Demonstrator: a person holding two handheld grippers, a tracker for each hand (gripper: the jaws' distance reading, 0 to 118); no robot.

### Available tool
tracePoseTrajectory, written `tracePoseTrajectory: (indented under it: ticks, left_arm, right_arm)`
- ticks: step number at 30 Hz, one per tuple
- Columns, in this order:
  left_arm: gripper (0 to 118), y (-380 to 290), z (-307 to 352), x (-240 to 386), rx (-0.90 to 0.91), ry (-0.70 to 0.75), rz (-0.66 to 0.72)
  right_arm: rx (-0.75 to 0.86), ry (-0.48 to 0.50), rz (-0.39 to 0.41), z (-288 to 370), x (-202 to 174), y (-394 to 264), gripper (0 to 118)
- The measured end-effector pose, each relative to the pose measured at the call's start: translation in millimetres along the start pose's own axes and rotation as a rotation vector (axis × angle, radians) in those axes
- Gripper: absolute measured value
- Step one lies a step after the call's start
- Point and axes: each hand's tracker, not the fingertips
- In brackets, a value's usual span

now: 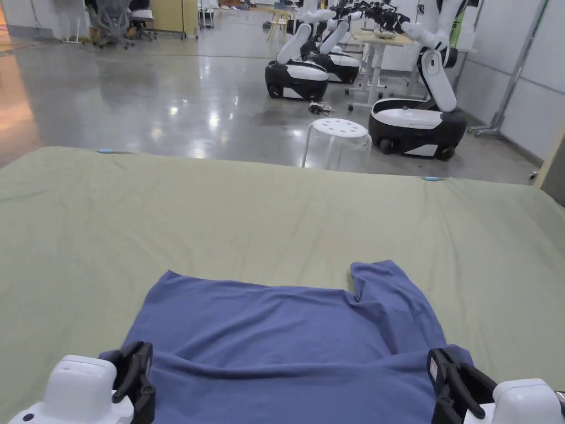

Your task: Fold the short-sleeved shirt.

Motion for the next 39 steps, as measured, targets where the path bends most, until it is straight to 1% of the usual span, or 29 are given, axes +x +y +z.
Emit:
tracePoseTrajectory:
  ticks: [1, 3, 5, 7, 9, 10, 11, 12, 13, 15, 17, 19, 22, 23, 24, 25, 26, 27, 28, 29, 30, 31, 32, 33, 34, 35, 37, 38, 39]
  left_arm:
    - [8, 1.4, -8.6, -3.5, -0.015, -0.013, -0.018]
    - [8, 4.4, -35.4, -11.8, -0.081, -0.020, -0.082]
    - [8, 9.4, -70.6, -25.0, -0.137, -0.004, -0.129]
    - [9, 17.4, -114.1, -40.8, -0.215, -0.007, -0.143]
    - [9, 23.4, -162.8, -51.7, -0.278, 0.028, -0.169]
    - [17, 26.2, -192.1, -60.5, -0.313, 0.036, -0.173]
    - [35, 27.6, -222.0, -66.5, -0.373, 0.044, -0.177]
    - [65, 28.0, -247.9, -69.8, -0.425, 0.049, -0.175]
    - [77, 26.6, -279.6, -75.7, -0.521, 0.030, -0.179]
    - [78, 17.0, -328.5, -84.4, -0.576, 0.058, -0.215]
    - [78, 11.5, -366.3, -85.8, -0.585, 0.139, -0.239]
    - [78, 5.5, -393.2, -88.7, -0.617, 0.160, -0.241]
    - [78, -4.0, -411.9, -83.3, -0.681, 0.156, -0.263]
    - [78, -4.3, -412.3, -81.3, -0.683, 0.148, -0.258]
    - [74, 5.4, -392.9, -66.3, -0.674, 0.146, -0.260]
    - [63, 8.7, -386.6, -63.4, -0.675, 0.098, -0.260]
    - [37, 11.2, -380.4, -59.8, -0.690, -0.003, -0.234]
    - [9, 12.0, -375.5, -53.6, -0.699, -0.039, -0.239]
    - [9, 16.4, -366.0, -47.5, -0.661, 0.026, -0.344]
    - [9, 18.5, -357.3, -42.4, -0.623, 0.038, -0.401]
    - [9, 22.5, -348.2, -39.7, -0.595, 0.034, -0.408]
    - [9, 28.2, -339.1, -39.7, -0.576, 0.015, -0.369]
    - [9, 36.1, -330.9, -43.8, -0.552, -0.002, -0.317]
    - [9, 41.7, -321.6, -43.6, -0.529, -0.010, -0.287]
    - [9, 46.7, -312.4, -42.7, -0.503, -0.014, -0.267]
    - [9, 50.4, -304.5, -41.3, -0.491, -0.017, -0.266]
    - [9, 54.1, -300.8, -49.3, -0.488, -0.012, -0.269]
    - [9, 56.4, -296.2, -49.5, -0.484, -0.011, -0.271]
    - [9, 58.1, -292.7, -50.2, -0.483, -0.007, -0.271]
  right_arm:
    - [-0.024, 0.046, -0.018, -1.2, -1.4, -1.3, 7]
    - [-0.025, 0.028, 0.002, -3.8, -2.6, -6.8, 7]
    - [-0.056, 0.036, 0.020, -8.0, 0.7, -13.9, 7]
    - [-0.088, 0.024, 0.009, -12.1, 5.7, -22.4, 7]
    - [-0.121, 0.017, -0.011, -14.1, 11.5, -29.7, 7]
    - [-0.132, 0.007, -0.019, -15.0, 14.5, -33.6, 7]
    - [-0.144, -0.004, -0.025, -16.0, 17.8, -36.8, 7]
    - [-0.156, -0.010, -0.028, -17.2, 20.8, -39.4, 7]
    - [-0.172, -0.021, -0.030, -18.4, 23.3, -41.0, 7]
    - [-0.194, -0.041, -0.028, -21.5, 30.0, -45.9, 7]
    - [-0.222, -0.058, -0.036, -25.5, 39.0, -49.6, 7]
    - [-0.233, -0.072, -0.034, -30.2, 47.3, -49.3, 7]
    - [-0.279, -0.076, -0.023, -48.8, 63.3, -40.9, 7]
    - [-0.290, -0.078, -0.015, -59.0, 69.2, -35.1, 7]
    - [-0.307, -0.076, -0.015, -72.0, 76.6, -27.5, 7]
    - [-0.347, -0.072, -0.017, -89.2, 85.8, -19.6, 7]
    - [-0.389, -0.070, -0.013, -111.7, 95.8, -10.5, 7]
    - [-0.432, -0.067, -0.018, -134.0, 105.6, -4.4, 9]
    - [-0.488, -0.073, -0.038, -163.6, 118.9, 1.9, 19]
    - [-0.506, -0.085, -0.051, -190.0, 130.7, 5.2, 31]
    - [-0.534, -0.091, -0.060, -217.7, 141.4, 7.5, 49]
    - [-0.587, -0.081, -0.073, -243.8, 151.1, 8.2, 63]
    - [-0.666, -0.054, -0.103, -274.3, 162.5, 5.4, 80]
    - [-0.717, -0.053, -0.118, -299.2, 170.9, 0.5, 99]
    - [-0.774, -0.073, -0.120, -323.9, 177.7, -7.3, 109]
    - [-0.828, -0.107, -0.099, -344.8, 182.6, -15.8, 113]
    - [-0.885, -0.198, -0.053, -376.0, 187.7, -34.0, 111]
    - [-0.927, -0.223, -0.038, -385.8, 187.4, -39.9, 111]
    - [-0.964, -0.232, -0.041, -391.7, 185.7, -44.3, 106]
